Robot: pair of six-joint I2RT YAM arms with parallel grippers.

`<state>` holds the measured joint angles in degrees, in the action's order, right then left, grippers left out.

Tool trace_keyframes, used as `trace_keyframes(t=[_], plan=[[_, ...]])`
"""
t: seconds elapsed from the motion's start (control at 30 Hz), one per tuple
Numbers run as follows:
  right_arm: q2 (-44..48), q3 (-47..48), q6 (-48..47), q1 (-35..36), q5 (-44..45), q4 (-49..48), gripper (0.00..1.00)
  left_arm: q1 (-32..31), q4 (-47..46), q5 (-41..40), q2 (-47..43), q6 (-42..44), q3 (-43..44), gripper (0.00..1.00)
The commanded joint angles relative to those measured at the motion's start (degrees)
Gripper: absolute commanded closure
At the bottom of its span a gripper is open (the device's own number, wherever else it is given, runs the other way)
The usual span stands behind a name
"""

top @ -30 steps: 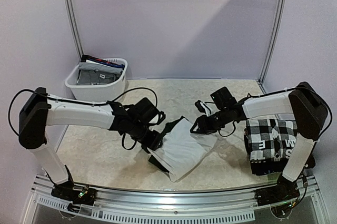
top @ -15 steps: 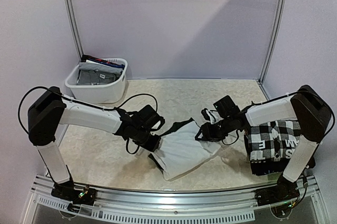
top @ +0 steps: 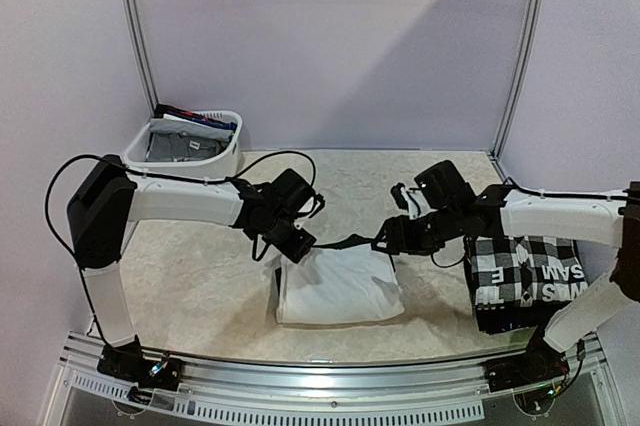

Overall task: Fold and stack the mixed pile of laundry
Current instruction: Rotate the square-folded T-shirt at the center of the board.

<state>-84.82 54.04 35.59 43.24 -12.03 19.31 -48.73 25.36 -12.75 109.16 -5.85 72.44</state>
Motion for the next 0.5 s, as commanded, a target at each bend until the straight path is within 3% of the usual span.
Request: trace_keyframes(t=[0.0, 0.17, 0.47], plan=[[5.39, -2.51, -1.08, -5.56, 7.58, 1.17, 0.33, -0.61, 5.63, -1.44, -3.37, 7.85, 5.03, 0.25], [10.25, -9.15, 0.16, -9.70, 9.69, -5.15, 0.34, -3.38, 5.32, 8.76, -1.00, 15.96, 12.47, 0.25], [11.11, -13.91, 0.62, -10.82, 9.06, -7.91, 0.35, -5.03, 12.51, 18.89, 18.25, 23.17, 35.26, 0.32]])
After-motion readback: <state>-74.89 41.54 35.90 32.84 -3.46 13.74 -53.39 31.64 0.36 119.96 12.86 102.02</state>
